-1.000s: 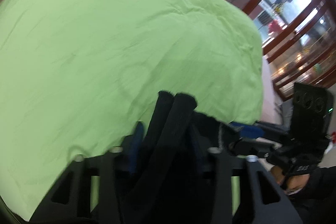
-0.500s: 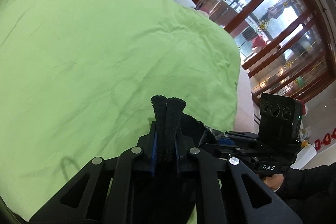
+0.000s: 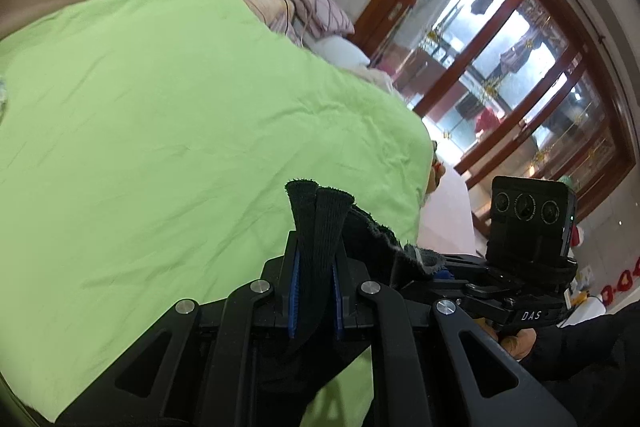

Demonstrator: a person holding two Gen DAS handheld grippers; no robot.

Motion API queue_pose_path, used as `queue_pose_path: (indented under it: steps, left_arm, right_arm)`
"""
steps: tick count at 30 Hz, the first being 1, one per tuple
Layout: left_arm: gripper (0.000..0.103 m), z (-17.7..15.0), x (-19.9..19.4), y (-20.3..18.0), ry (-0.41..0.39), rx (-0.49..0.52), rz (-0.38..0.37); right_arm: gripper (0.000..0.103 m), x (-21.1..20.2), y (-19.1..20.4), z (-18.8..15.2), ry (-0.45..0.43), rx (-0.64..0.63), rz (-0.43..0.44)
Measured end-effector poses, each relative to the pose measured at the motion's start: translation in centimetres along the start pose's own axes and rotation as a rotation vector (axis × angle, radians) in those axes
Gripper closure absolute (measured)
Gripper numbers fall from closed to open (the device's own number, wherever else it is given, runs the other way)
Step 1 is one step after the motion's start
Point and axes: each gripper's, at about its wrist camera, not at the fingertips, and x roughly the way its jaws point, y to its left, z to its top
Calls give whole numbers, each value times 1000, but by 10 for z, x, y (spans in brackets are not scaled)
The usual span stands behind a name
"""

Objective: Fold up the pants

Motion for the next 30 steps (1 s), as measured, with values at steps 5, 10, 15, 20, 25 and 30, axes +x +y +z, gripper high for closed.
queue_pose_path:
  steps: [5, 10, 15, 20, 25, 30]
  left_arm:
    - [91, -12, -28, 4, -47, -15, 5]
    - [91, -28, -57, 12, -95, -52, 15]
    - [91, -48, -77, 19, -136, -87, 27]
    - [91, -64, -90, 32, -168, -144, 47]
    - [91, -91, -109, 49, -194, -201, 85]
    - [91, -123, -113, 66, -202, -266, 121]
  right_arm:
    - [85, 11, 28, -1, 29, -54, 65]
    - [85, 25, 49, -5, 67, -78, 112]
    - [85, 42, 67, -12, 121, -104, 151]
    - [85, 61, 85, -20, 175, -127, 188]
    - [85, 90, 98, -32, 245, -129, 227]
    - [85, 120, 106, -54, 325, -148, 236]
